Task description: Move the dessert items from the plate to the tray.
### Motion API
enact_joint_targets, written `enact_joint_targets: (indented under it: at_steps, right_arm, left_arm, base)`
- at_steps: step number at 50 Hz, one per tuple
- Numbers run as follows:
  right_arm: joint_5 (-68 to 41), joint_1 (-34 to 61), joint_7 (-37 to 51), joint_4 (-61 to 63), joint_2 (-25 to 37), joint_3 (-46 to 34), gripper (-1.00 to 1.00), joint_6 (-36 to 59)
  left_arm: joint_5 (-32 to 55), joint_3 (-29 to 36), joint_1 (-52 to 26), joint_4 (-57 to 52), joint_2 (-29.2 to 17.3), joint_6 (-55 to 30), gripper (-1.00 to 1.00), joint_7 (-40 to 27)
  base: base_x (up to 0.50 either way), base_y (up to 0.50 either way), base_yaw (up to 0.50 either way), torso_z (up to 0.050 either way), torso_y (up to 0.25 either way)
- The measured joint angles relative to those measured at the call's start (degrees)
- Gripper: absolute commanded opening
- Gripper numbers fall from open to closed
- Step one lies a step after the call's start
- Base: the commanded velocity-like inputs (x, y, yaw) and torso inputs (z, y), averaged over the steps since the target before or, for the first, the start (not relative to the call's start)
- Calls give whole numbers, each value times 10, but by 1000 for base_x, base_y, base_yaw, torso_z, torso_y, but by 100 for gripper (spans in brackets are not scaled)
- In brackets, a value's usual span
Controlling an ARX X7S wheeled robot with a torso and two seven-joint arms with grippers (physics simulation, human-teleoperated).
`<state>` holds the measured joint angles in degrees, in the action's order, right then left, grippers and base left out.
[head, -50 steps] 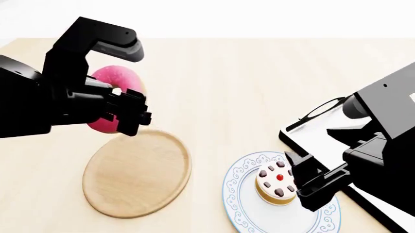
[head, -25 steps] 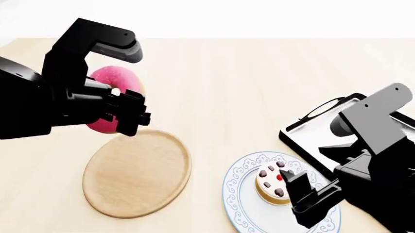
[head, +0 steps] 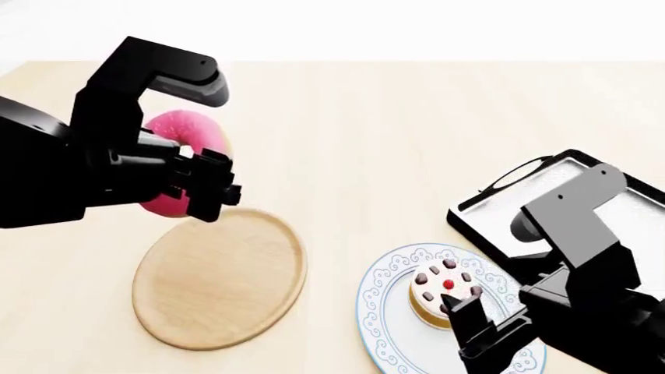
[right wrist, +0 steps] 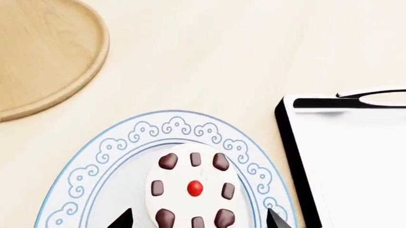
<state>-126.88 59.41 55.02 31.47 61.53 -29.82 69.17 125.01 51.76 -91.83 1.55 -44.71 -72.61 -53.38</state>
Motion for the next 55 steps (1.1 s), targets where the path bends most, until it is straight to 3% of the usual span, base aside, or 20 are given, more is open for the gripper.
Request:
enact_joint_targets:
  at_steps: [55]
  right_arm:
    - [152,-105,-96,-27,-44,2,100,-5]
  left_arm:
    - [-52,2,34,-6,2,17,-100,48]
  base:
    - [0,0,0,0,0]
